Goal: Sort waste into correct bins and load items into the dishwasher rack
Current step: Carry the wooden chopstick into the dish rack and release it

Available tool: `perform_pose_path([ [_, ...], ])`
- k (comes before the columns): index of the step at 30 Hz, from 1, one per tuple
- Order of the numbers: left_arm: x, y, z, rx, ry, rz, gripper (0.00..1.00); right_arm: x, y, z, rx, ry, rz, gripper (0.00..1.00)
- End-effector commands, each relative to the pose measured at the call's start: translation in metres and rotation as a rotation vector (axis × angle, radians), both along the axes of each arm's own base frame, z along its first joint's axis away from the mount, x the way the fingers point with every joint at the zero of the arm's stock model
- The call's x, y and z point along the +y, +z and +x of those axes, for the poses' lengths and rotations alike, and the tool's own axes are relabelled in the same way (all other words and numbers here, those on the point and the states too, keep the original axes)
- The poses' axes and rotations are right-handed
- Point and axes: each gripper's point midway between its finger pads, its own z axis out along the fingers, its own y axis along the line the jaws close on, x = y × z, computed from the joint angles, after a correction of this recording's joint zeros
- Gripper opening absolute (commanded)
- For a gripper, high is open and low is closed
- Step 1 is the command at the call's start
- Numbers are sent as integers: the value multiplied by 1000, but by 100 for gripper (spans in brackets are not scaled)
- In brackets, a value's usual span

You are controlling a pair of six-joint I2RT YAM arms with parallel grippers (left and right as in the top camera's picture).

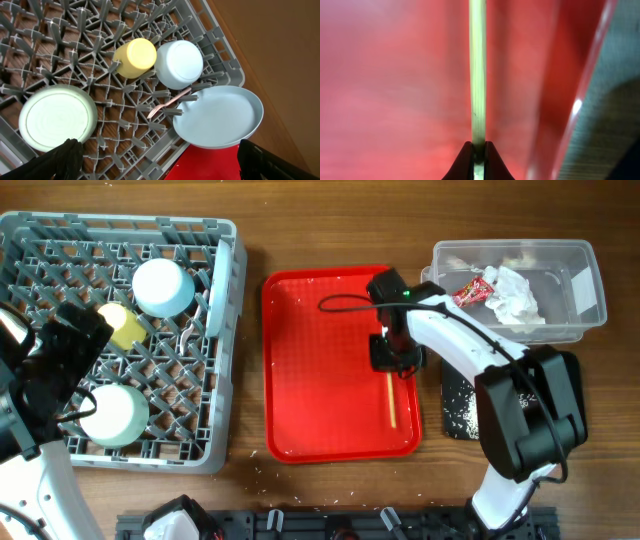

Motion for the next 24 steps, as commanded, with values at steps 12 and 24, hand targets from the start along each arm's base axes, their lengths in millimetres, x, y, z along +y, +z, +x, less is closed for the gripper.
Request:
perform_pose_path([
  [12,1,0,-1,-1,13,-8,100,285,239,35,-556,-59,1113,4],
  [24,0,-2,-4,14,13,-16,100,366,152,7,-630,29,1064,13],
])
